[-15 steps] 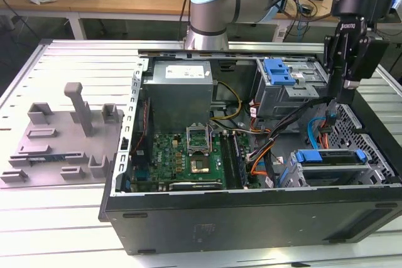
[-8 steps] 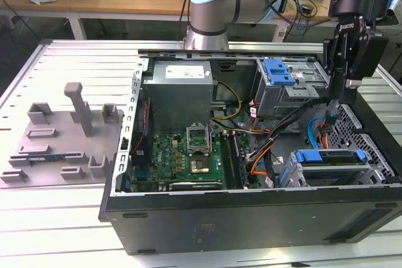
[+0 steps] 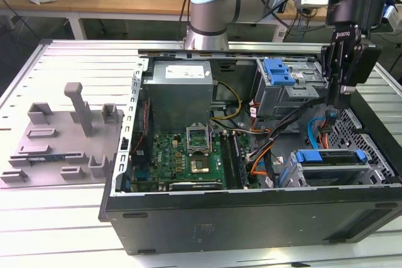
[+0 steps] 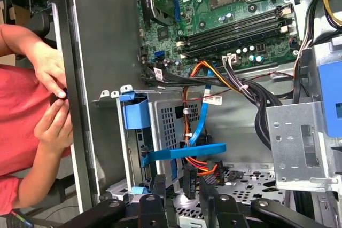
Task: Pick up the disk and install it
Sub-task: 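Insert the first disk wire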
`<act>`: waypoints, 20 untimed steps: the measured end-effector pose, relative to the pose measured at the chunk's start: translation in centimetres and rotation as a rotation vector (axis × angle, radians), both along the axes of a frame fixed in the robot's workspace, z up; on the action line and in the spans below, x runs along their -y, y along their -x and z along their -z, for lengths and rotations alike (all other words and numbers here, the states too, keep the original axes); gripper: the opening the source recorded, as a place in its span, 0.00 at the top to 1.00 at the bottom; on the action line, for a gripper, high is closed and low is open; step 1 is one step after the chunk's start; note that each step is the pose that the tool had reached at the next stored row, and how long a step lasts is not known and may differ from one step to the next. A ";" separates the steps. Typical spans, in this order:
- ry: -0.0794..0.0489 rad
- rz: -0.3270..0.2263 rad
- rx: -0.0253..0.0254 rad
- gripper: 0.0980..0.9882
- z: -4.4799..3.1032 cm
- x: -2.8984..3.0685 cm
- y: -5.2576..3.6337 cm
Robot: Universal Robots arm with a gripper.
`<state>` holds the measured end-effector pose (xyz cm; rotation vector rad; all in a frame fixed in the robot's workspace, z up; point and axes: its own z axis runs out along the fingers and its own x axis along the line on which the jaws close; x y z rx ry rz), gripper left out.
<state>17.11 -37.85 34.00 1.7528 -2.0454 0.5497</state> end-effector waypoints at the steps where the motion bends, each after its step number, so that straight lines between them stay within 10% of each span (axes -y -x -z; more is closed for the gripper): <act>1: 0.000 0.000 -0.0002 0.68 0.14 0.00 0.00; 17: 0.001 0.000 -0.0007 0.68 1.01 0.39 -0.01; 20: 0.017 0.000 -0.0007 0.78 1.39 0.32 0.00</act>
